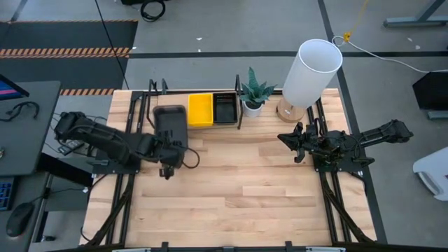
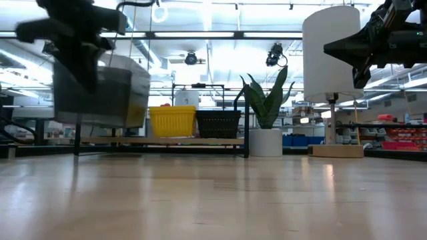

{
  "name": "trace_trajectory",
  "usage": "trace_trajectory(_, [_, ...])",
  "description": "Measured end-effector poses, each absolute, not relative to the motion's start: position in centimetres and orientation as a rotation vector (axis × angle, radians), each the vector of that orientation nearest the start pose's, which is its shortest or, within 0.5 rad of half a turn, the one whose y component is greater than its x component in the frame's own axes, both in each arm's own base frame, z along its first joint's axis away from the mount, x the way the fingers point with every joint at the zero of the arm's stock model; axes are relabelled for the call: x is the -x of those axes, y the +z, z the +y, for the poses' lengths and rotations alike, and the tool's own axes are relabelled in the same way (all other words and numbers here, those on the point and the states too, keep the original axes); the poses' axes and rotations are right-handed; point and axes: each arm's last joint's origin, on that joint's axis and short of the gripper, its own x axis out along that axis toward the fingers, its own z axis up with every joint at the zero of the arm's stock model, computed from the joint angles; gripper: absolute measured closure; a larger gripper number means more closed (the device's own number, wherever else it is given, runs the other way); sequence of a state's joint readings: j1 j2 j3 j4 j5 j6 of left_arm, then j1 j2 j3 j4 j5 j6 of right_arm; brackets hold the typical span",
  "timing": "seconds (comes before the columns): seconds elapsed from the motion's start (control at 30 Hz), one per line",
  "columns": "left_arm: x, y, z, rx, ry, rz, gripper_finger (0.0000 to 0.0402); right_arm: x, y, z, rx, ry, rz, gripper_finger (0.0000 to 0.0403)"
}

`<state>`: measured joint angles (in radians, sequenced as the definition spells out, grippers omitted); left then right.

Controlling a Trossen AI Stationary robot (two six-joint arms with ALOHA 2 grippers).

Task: Stack baskets on shelf by color
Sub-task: Put the stacked transparent black bins on the shelf

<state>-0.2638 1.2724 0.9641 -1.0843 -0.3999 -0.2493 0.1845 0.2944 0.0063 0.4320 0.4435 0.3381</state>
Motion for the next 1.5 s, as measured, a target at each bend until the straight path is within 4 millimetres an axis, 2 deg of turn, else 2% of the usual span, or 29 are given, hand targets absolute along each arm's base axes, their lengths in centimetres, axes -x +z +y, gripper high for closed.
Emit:
trace_trajectory(0.17, [-21.0,24.1,-2.6,-0.269,0.284,1.308,0.0384,-11.3,18.2,0.8,-0.380,-0.233,-0.180,0.0384])
trace_trajectory(0.83, [-21.2,24.5,4.5,-0.269,0.385,1.339,0.0381,-11.3,18.2,0.8,-0.380,-0.233,-0.180,0.0384])
trace_trajectory(1.0, [-21.1,24.6,5.7,-0.278,0.399,1.340,0.0345,-11.3,18.2,0.8,-0.380,-0.233,-0.180,0.0384])
trace_trajectory(1.17, [-21.1,24.6,6.2,-0.286,0.408,1.334,0.0314,-11.3,18.2,0.8,-0.380,-0.233,-0.180,0.0384])
trace_trajectory(1.5, [-21.0,24.8,6.5,-0.338,0.545,1.332,0.0193,-11.3,18.2,0.8,-0.380,-0.233,-0.180,0.0384])
